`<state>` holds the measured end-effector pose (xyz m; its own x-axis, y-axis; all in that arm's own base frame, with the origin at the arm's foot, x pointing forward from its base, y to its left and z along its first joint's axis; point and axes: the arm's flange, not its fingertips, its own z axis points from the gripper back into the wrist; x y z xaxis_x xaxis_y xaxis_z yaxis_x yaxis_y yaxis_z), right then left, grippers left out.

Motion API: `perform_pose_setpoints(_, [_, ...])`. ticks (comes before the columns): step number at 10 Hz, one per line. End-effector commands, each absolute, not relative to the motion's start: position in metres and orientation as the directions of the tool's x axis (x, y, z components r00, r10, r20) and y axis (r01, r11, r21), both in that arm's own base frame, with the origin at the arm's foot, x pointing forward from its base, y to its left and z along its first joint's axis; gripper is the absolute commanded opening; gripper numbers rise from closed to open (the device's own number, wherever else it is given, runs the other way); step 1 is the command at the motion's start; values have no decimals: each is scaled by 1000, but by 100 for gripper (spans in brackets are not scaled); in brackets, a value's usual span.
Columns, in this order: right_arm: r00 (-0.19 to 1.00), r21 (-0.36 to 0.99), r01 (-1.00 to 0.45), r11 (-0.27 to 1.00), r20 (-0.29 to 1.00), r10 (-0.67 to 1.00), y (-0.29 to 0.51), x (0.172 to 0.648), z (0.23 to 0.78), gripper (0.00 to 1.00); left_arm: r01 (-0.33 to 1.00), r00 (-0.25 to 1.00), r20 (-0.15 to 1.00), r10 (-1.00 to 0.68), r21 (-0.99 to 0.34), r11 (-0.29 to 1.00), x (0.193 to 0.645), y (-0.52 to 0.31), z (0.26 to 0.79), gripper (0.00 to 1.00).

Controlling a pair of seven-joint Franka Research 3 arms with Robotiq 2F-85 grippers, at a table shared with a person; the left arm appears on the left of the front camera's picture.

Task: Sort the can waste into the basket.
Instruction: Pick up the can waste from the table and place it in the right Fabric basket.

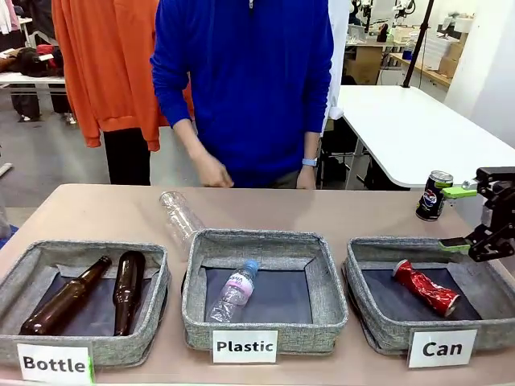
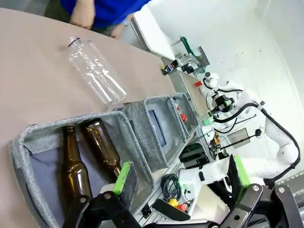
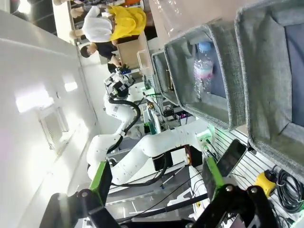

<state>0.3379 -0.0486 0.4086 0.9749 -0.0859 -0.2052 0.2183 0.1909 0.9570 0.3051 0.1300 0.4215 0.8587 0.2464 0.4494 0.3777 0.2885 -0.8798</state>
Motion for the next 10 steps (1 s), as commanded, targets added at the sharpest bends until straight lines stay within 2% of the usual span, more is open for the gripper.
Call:
perform_pose_setpoints(1, [976,952,216,218,-205,-74,-42,338,407,100,372,862,438,253,-888,270,305,126,433,100])
perform_pose_setpoints(10, [976,955,217,203,-207,-70,-42,339,408,100,372,862,438,253,-888,270,305,126,433,100])
